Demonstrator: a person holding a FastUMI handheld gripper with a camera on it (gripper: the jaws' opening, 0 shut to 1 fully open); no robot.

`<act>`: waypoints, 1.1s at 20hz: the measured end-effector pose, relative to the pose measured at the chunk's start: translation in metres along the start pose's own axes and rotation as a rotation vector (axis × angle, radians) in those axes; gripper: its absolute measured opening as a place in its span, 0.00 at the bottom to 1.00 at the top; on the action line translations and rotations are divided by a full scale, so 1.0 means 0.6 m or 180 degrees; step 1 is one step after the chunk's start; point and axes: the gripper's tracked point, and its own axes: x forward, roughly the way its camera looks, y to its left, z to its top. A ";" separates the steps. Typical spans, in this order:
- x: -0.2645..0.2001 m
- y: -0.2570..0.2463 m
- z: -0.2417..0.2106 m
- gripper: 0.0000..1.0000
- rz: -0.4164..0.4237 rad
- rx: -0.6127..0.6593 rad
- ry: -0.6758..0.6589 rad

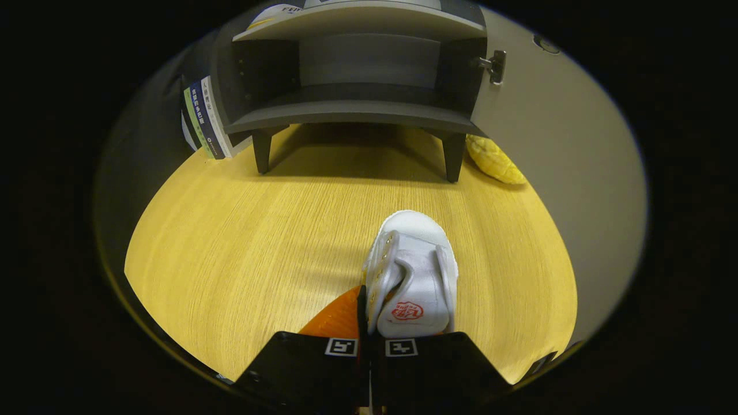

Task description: Open the shoe cabinet door, grab the shoes and put them into the shoe cabinet, then close the shoe cabinet door.

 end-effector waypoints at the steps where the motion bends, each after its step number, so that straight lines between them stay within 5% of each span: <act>1: -0.006 -0.001 0.007 0.03 -0.0011 -0.0015 -0.0044; 22: -0.269 0.024 0.223 0.03 0.0118 0.0010 -0.0974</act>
